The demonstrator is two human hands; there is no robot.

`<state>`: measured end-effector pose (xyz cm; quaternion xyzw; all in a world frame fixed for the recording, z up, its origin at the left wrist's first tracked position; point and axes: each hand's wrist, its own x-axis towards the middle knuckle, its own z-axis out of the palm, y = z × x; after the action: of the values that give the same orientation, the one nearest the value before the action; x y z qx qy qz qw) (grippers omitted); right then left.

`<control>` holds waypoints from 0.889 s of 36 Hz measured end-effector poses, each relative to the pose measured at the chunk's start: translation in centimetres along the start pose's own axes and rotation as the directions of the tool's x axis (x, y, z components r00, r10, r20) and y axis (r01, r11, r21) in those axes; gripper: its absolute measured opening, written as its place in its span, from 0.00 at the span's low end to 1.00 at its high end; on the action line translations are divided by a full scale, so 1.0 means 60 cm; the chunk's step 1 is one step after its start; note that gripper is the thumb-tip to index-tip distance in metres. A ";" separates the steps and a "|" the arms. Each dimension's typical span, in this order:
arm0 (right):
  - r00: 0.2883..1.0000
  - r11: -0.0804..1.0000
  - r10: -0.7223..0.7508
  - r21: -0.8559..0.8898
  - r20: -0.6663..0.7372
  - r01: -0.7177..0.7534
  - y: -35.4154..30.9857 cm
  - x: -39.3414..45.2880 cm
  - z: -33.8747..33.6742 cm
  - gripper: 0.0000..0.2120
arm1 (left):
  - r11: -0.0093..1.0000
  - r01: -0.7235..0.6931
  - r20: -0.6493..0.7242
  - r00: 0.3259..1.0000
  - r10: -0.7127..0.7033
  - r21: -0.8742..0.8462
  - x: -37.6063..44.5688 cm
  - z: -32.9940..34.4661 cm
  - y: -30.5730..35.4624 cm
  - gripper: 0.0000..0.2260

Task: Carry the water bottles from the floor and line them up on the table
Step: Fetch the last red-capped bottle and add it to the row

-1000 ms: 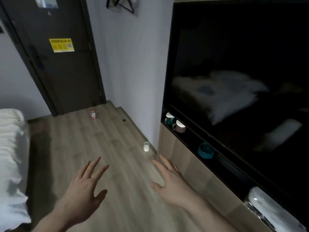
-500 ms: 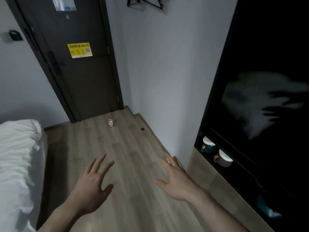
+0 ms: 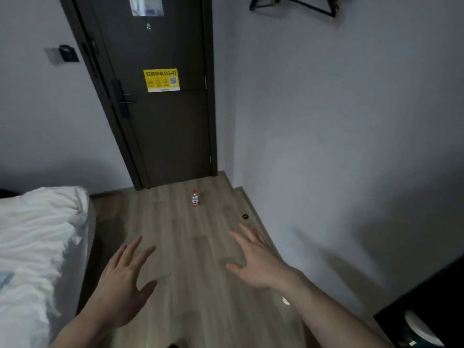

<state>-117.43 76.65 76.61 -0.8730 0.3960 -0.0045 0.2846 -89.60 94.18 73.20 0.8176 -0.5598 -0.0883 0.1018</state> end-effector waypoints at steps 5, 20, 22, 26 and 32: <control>0.999 0.999 0.032 -0.016 0.014 -0.031 -0.018 0.165 -0.017 0.39 | 1.000 0.004 0.024 1.000 -0.004 0.002 0.155 0.001 -0.104 0.36; 0.987 0.987 0.153 0.054 -0.050 -0.150 -0.055 0.561 -0.069 0.37 | 0.994 -0.103 0.203 0.973 0.109 -0.038 0.614 -0.070 -0.228 0.34; 0.980 0.981 0.192 0.049 -0.046 -0.190 -0.046 0.611 -0.078 0.37 | 0.991 -0.131 0.219 0.966 0.136 -0.037 0.671 -0.075 -0.232 0.33; 0.969 0.967 0.247 0.079 -0.027 -0.244 -0.023 0.718 -0.086 0.37 | 0.987 -0.159 0.239 0.958 0.157 -0.011 0.783 -0.076 -0.251 0.32; 0.967 0.959 0.253 0.130 -0.001 -0.251 0.016 0.896 -0.083 0.38 | 0.993 -0.117 0.280 0.954 0.108 0.016 0.951 -0.059 -0.306 0.33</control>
<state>-82.38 36.37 68.60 -0.7951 0.5054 -0.0013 0.3353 -51.83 47.65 70.01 0.7653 -0.6157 -0.1874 0.0136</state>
